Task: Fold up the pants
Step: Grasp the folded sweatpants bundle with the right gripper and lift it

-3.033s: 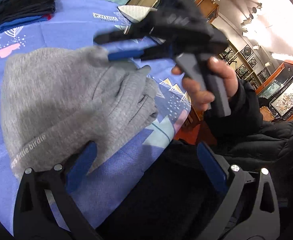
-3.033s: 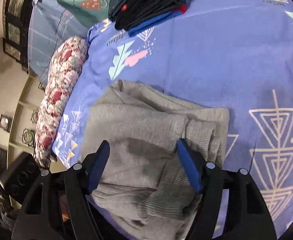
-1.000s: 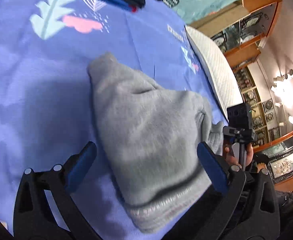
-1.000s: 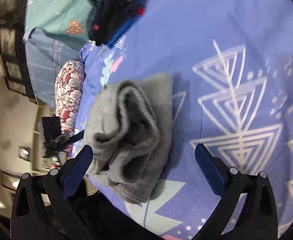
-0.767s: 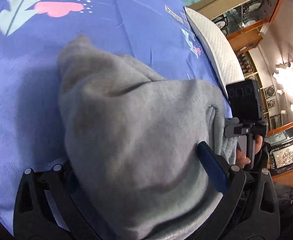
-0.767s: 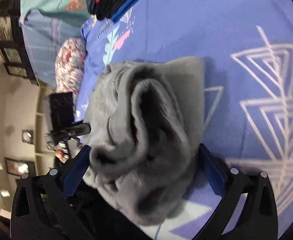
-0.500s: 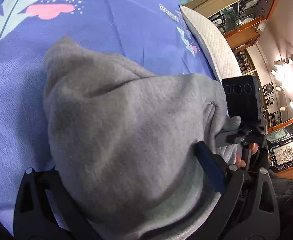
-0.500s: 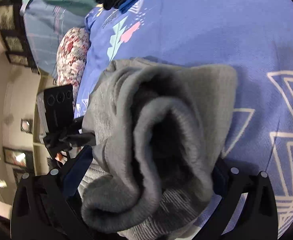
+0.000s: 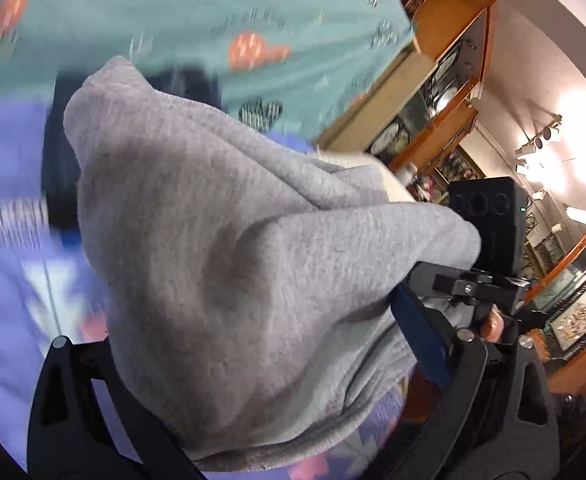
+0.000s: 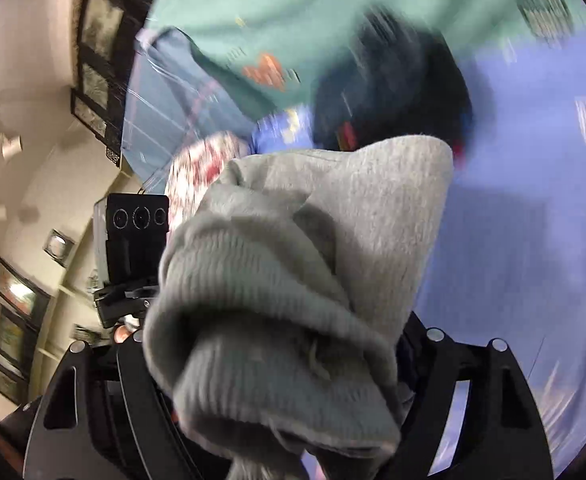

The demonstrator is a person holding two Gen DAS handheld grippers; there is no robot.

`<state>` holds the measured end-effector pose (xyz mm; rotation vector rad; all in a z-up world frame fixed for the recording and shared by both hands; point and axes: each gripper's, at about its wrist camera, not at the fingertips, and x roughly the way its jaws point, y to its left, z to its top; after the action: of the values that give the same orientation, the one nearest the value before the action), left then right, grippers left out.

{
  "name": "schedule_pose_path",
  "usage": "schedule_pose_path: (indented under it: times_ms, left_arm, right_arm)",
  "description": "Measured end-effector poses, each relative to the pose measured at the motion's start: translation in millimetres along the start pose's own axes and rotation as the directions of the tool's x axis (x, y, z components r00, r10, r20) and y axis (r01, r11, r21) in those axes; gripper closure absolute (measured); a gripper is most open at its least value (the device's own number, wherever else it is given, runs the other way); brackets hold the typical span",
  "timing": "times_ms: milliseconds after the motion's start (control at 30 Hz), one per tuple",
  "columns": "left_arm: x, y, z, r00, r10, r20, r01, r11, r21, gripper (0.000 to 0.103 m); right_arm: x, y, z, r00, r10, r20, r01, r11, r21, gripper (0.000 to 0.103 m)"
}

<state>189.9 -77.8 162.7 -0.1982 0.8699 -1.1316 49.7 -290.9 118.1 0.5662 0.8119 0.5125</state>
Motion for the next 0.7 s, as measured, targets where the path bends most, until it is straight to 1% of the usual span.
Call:
schedule_pose_path:
  times_ms: [33,67,133,167,233,267,300,333,367,400,433,467,500,533,567,600,633,667,700]
  left_arm:
    - [-4,2,23,1.0,0.004,0.027,-0.004,1.0,0.01,0.004]
    - [-8,9,59,0.998,0.002,0.06,-0.003,1.0,0.019,0.004]
    - [-9,31,105,0.994,0.006,0.111,-0.005,1.0,-0.008,0.002]
    - [-4,43,122,0.992,0.011,0.124,-0.008,1.0,-0.024,0.002]
    - [22,85,154,0.99,0.043,0.132,-0.032,0.996,-0.085,0.002]
    - [37,106,161,0.991,0.059,0.121,-0.044,0.992,-0.122,0.002]
    - [57,135,165,0.992,0.083,0.097,-0.064,0.982,-0.177,0.002]
    - [85,172,163,0.991,0.122,0.048,-0.106,0.96,-0.258,0.002]
    - [107,205,156,0.987,0.162,0.002,-0.152,0.93,-0.334,0.002]
    - [120,226,149,0.986,0.168,-0.018,-0.161,0.903,-0.398,0.002]
    - [127,244,142,0.99,0.144,-0.007,-0.131,0.876,-0.464,0.002]
    - [125,252,139,0.992,0.125,0.034,-0.092,0.864,-0.496,0.002]
    - [121,249,141,0.992,0.115,0.052,-0.076,0.871,-0.485,0.002]
    - [118,243,145,0.992,0.118,0.053,-0.08,0.882,-0.465,0.002]
    - [110,234,150,0.99,0.135,0.05,-0.1,0.897,-0.431,0.002]
    - [100,228,155,0.988,0.141,0.059,-0.104,0.904,-0.414,0.002]
    - [86,222,157,0.989,0.127,0.069,-0.087,0.902,-0.422,0.002]
    - [75,219,156,0.99,0.121,0.077,-0.076,0.895,-0.44,0.002]
    - [61,212,153,0.987,0.125,0.098,-0.067,0.888,-0.454,0.002]
  right_arm:
    - [-1,15,32,0.999,-0.021,0.034,0.023,0.999,-0.042,0.022]
    - [0,25,58,0.998,-0.035,0.061,0.039,0.997,-0.069,0.022]
    - [2,45,123,0.989,-0.071,0.131,0.088,0.988,-0.129,0.022]
    - [5,50,147,0.984,-0.088,0.155,0.11,0.984,-0.14,0.022]
    - [19,53,200,0.969,-0.147,0.201,0.179,0.972,-0.152,0.022]
    - [28,49,216,0.961,-0.176,0.212,0.21,0.966,-0.15,0.021]
    - [46,39,236,0.95,-0.224,0.219,0.258,0.956,-0.139,0.02]
    - [65,22,250,0.937,-0.274,0.219,0.304,0.945,-0.118,0.016]
    - [80,8,257,0.927,-0.309,0.214,0.335,0.937,-0.1,0.01]
    - [108,-20,265,0.905,-0.38,0.192,0.398,0.915,-0.069,0.008]
    - [131,-46,268,0.88,-0.448,0.155,0.46,0.887,-0.049,0.007]
    - [153,-71,269,0.855,-0.507,0.105,0.512,0.858,-0.03,0.007]
    - [166,-99,268,0.871,-0.486,0.069,0.485,0.874,0.029,0.007]
    - [165,-112,268,0.895,-0.439,0.077,0.431,0.897,0.094,0.007]
    - [160,-115,267,0.907,-0.409,0.102,0.395,0.909,0.131,0.007]
    - [151,-110,267,0.921,-0.364,0.142,0.349,0.93,0.116,0.007]
    - [141,-99,268,0.92,-0.347,0.182,0.34,0.938,0.07,0.007]
    - [130,-88,267,0.913,-0.346,0.216,0.347,0.937,0.034,0.007]
    - [118,-79,266,0.91,-0.338,0.24,0.344,0.939,0.018,0.007]
